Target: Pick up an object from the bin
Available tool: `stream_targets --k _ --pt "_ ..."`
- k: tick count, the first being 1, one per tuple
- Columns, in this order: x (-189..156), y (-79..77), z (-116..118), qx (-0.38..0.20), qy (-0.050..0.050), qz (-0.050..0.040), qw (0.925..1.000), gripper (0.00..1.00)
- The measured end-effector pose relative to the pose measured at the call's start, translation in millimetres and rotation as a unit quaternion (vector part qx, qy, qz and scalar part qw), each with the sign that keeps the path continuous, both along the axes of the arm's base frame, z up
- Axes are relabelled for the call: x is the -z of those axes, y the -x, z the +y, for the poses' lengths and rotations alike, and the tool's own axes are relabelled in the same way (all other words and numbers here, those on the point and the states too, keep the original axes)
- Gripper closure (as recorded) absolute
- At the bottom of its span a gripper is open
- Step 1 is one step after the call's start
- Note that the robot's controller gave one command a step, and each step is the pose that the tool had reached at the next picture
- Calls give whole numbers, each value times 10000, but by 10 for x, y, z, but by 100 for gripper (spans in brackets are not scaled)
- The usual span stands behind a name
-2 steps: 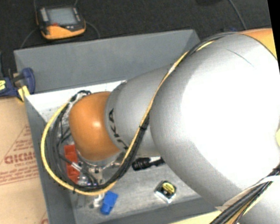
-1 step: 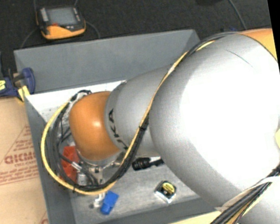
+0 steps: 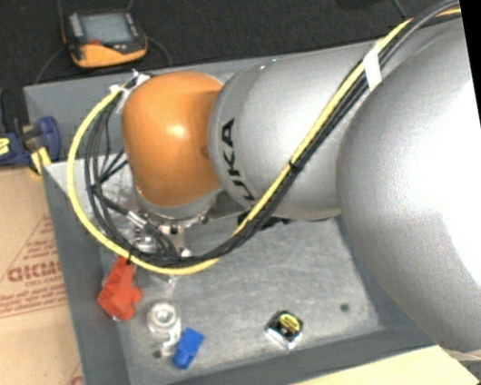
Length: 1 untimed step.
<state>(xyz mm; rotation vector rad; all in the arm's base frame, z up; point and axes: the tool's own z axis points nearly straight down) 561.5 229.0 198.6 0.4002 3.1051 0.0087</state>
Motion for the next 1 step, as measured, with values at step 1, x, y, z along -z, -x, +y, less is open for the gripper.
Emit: stream_targets --k 1 --pt "52 21 -7 4 16 43 10000 0"
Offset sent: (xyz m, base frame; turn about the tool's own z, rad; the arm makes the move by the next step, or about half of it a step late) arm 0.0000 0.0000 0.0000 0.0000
